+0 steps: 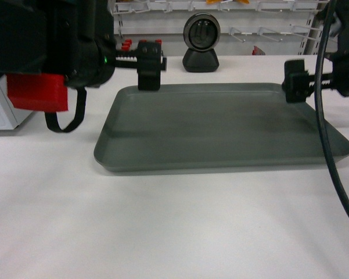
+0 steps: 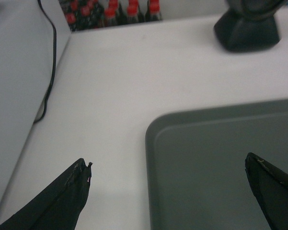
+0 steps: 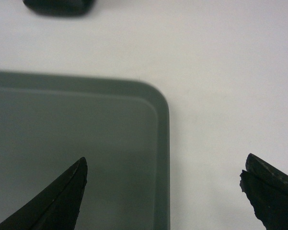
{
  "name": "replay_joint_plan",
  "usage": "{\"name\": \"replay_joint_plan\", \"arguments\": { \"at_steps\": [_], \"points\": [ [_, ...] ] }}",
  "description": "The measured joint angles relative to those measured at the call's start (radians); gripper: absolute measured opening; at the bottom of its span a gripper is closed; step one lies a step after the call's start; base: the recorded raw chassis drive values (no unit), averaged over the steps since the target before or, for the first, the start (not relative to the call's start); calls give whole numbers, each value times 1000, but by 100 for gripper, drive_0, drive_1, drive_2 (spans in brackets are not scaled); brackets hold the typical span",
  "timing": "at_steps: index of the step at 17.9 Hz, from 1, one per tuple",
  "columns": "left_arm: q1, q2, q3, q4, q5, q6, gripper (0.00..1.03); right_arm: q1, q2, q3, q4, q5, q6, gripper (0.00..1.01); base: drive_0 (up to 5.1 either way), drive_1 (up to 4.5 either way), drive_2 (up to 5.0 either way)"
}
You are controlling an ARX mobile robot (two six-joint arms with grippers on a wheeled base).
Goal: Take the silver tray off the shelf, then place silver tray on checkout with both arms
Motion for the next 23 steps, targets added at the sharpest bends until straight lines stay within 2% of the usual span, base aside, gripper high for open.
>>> {"name": "replay_joint_plan", "arguments": {
  "at_steps": [4,8,11,12,14,15,16,17,18,20,22,23],
  "points": [
    [-8,-212,-98,114,16,0,98,1,-251,-161,158,-38,70,98,0,0,0],
    [-2,-389,-211,153,13,3,98,27,-490,-362,278,-41,165,98,0,0,0],
    [10,-441,-272,166,1,16,98,40,-616,-477,319,-6,217,98,0,0,0],
    [21,-440,-281,160,0,19,98,39,-626,-503,336,13,224,98,0,0,0],
    [55,-441,-299,167,21,28,97,17,-619,-540,355,37,248,97,0,0,0],
    [101,-474,-359,222,109,37,86,-1,-631,-583,407,85,198,86,0,0,0],
    [182,-559,-482,249,201,38,72,-56,-691,-678,431,59,120,72,0,0,0],
    [250,-626,-562,257,258,38,61,-79,-740,-740,439,59,96,61,0,0,0],
    [292,-673,-616,272,290,38,52,-81,-779,-787,449,60,82,52,0,0,0],
    [303,-755,-721,294,335,38,28,-71,-901,-877,377,47,63,28,0,0,0],
    [317,-803,-793,296,344,38,8,-72,-1043,-932,311,48,56,7,0,0,0],
    [345,-839,-826,295,384,40,2,-72,-1095,-953,317,49,55,2,0,0,0]
  ]
}}
